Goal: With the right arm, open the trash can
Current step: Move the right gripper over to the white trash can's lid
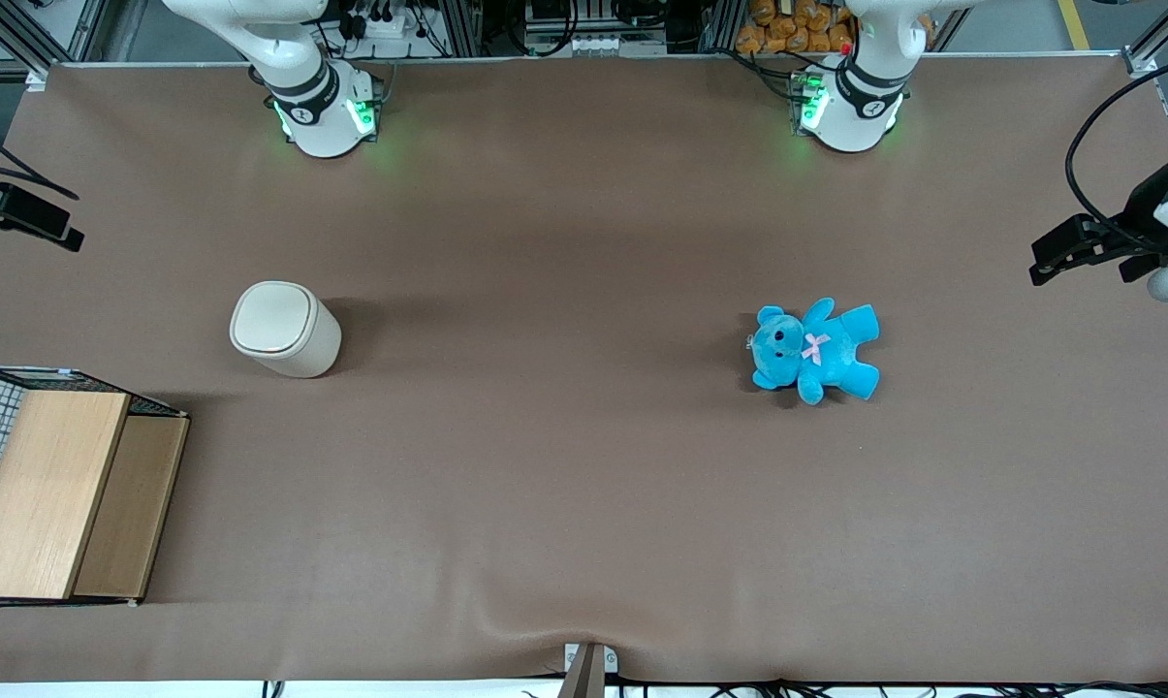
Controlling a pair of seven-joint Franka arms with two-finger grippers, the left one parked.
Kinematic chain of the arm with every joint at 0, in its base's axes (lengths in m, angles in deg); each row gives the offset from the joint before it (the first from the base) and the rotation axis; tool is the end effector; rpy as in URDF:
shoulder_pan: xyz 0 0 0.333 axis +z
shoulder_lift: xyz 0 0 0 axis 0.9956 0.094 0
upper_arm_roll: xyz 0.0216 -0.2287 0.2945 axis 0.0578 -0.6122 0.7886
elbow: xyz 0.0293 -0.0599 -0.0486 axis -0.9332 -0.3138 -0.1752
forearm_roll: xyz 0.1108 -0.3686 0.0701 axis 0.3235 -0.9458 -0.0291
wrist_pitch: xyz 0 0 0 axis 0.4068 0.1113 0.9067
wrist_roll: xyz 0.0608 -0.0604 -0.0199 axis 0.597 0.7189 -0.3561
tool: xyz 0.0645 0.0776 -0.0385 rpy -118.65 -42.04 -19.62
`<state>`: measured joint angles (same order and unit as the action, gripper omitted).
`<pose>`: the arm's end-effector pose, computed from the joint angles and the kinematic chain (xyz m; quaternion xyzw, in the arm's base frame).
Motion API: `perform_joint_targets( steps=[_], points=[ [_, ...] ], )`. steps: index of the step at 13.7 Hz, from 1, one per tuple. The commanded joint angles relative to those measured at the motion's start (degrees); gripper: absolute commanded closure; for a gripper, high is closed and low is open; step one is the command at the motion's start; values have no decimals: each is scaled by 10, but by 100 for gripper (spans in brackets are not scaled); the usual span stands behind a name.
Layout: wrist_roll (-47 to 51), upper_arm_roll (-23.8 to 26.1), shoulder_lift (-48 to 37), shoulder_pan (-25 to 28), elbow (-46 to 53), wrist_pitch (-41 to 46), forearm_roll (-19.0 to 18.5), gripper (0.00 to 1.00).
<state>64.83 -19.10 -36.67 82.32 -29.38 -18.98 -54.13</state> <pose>0.5422 -0.0436 0.7012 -0.9954 0.0852 0.0440 0.0070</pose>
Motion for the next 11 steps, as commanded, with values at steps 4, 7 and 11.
perform_joint_targets(
  steps=[4,7,11],
  points=[
    [-2,0,5,3,3,6,-1,0],
    [-5,1,4,14,-13,15,0,0],
    [-1,0,0,11,-71,-2,15,0]
  ],
)
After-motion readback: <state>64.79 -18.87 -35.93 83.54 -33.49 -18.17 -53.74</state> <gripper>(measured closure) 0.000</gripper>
